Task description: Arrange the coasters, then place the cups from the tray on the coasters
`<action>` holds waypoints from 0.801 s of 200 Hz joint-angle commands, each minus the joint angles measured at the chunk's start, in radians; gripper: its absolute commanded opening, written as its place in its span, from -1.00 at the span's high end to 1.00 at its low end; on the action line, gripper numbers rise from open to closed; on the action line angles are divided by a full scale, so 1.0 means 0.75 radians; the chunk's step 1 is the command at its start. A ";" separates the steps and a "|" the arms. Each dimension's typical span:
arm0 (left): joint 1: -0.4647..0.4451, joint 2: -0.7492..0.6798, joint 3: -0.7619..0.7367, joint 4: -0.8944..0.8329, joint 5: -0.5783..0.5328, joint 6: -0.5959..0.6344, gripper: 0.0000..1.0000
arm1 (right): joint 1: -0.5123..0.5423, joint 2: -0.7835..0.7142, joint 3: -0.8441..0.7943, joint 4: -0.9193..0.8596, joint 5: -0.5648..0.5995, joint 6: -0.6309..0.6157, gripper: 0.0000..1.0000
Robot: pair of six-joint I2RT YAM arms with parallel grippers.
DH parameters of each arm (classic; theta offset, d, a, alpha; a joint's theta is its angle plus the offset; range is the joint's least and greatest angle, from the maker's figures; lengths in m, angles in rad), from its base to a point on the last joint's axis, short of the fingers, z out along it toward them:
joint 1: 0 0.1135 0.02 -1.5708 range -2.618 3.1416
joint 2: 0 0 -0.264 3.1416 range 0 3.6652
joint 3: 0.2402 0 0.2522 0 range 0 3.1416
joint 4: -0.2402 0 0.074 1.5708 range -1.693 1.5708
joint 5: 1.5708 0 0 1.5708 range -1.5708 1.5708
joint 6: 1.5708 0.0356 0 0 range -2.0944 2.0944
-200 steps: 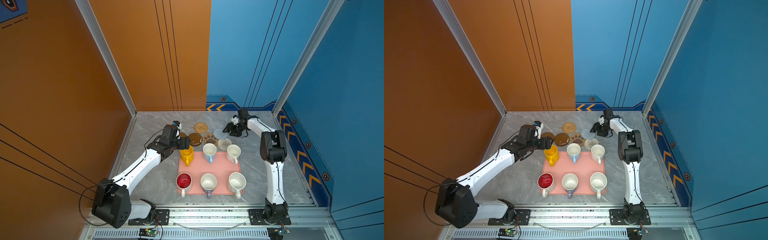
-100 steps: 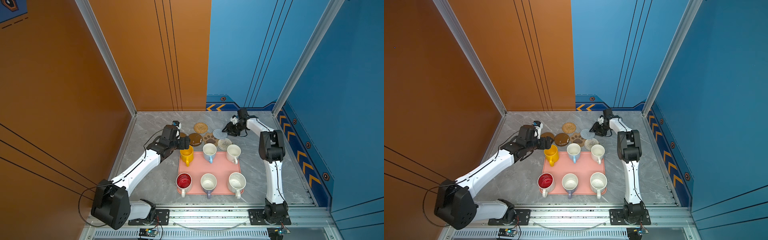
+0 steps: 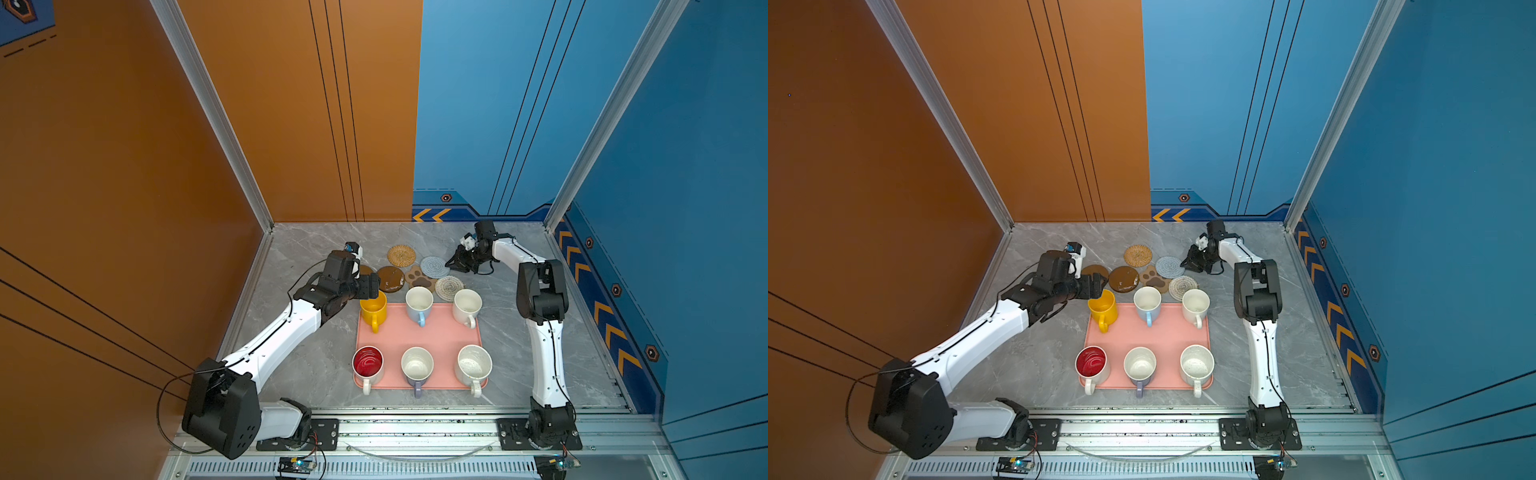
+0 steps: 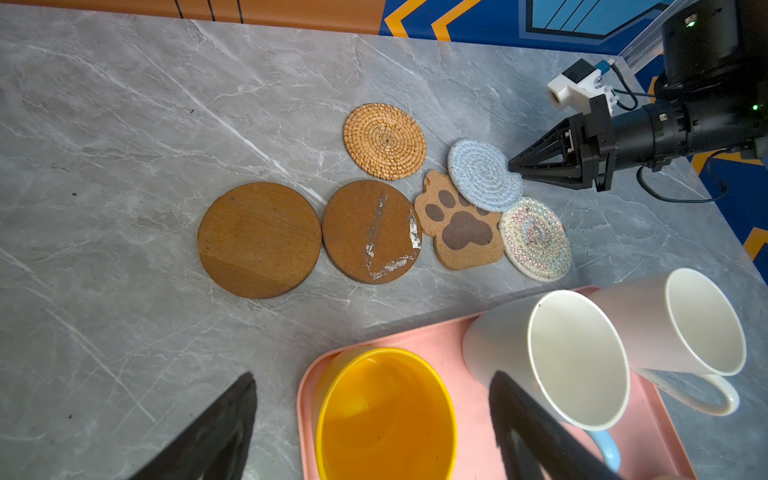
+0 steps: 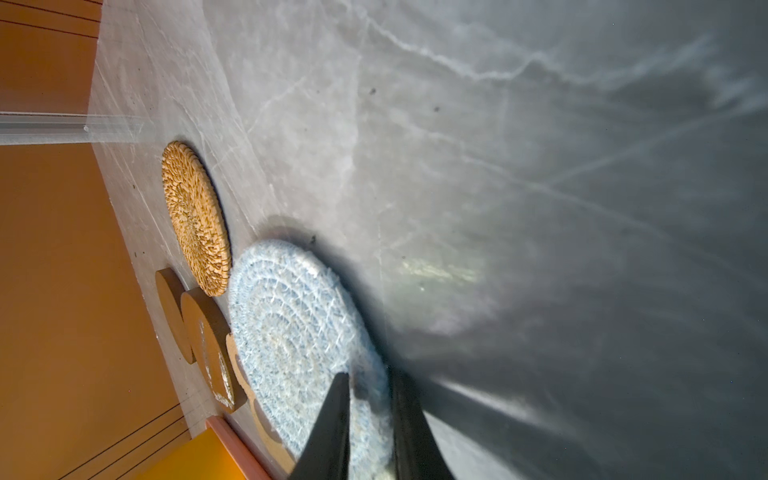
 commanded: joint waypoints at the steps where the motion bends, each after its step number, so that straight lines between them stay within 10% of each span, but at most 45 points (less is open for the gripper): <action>1: -0.008 -0.017 -0.013 0.016 -0.031 -0.011 -0.77 | -0.011 0.020 0.030 0.039 -0.018 0.027 0.89; 160: -0.010 -0.028 -0.003 0.018 -0.022 -0.023 -0.76 | -0.140 -0.144 -0.060 0.061 0.041 0.007 1.00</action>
